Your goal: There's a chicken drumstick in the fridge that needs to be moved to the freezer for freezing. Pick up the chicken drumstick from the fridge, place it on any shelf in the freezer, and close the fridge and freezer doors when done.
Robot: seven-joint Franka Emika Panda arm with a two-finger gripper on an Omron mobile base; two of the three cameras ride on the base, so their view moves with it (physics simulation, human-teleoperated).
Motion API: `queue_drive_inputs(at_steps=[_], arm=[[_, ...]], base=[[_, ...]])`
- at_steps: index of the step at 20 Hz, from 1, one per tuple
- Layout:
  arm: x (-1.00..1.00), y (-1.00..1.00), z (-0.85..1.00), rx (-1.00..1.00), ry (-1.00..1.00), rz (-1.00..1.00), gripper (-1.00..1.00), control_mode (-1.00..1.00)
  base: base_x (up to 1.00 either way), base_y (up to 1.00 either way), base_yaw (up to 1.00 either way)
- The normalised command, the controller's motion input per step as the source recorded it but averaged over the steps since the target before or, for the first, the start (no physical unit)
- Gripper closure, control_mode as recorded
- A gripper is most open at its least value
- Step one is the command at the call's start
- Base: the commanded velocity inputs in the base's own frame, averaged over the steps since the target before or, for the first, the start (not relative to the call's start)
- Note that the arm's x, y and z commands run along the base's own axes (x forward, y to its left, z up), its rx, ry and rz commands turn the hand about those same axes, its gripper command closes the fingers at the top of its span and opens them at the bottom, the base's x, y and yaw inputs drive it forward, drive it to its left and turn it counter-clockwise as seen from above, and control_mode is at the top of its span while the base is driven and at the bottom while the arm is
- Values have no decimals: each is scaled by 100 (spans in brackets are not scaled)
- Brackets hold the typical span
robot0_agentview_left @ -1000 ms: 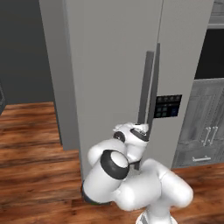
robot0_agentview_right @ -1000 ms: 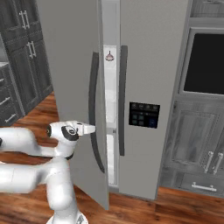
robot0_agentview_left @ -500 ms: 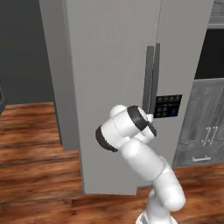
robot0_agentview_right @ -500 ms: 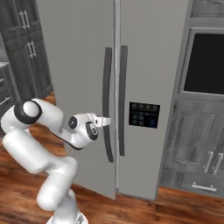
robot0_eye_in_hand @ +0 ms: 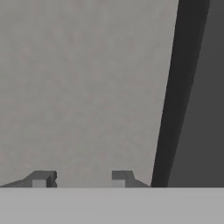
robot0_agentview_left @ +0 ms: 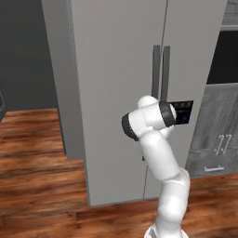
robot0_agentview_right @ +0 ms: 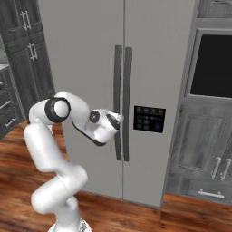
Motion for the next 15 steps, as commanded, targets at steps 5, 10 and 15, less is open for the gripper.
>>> queue_drive_inputs(at_steps=[5,10,15], arm=[[69,-70,0,11,0,14,-100,-100],[68,-75,0,12,0,15,-100,-100],[29,-85,10,15,-13,17,-100,-100]], base=[[0,0,0],[0,0,0],[0,0,0]])
